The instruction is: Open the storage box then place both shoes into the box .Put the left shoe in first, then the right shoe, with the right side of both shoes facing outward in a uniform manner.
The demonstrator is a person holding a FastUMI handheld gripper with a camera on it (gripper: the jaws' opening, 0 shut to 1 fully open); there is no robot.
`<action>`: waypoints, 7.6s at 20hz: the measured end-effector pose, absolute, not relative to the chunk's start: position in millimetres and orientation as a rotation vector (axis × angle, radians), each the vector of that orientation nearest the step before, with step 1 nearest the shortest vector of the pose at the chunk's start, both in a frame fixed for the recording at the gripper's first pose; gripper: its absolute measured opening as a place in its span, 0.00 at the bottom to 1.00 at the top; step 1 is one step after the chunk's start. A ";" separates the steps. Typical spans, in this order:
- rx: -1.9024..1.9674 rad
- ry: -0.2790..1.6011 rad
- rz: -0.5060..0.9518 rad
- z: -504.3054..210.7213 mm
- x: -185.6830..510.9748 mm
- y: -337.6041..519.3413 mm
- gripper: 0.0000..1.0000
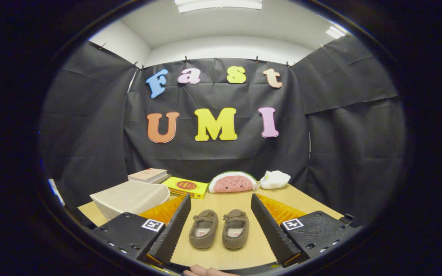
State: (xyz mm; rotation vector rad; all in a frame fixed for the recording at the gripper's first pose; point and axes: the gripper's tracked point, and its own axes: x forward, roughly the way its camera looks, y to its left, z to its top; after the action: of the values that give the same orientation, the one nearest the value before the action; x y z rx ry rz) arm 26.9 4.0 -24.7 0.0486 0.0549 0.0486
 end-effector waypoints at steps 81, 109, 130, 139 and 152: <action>0.782 0.856 1.023 55.6 155.1 502.2 0.67; -0.072 0.924 0.224 -147.1 152.2 84.5 0.95; 0.041 1.172 0.179 -224.8 160.3 38.0 0.01; 0.137 0.999 0.233 -95.5 140.0 81.8 0.00; 0.187 0.925 0.321 -55.4 152.8 267.1 0.00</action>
State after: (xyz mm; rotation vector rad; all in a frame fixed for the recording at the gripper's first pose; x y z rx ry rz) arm 152.8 267.1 -55.4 0.1873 0.9252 0.3206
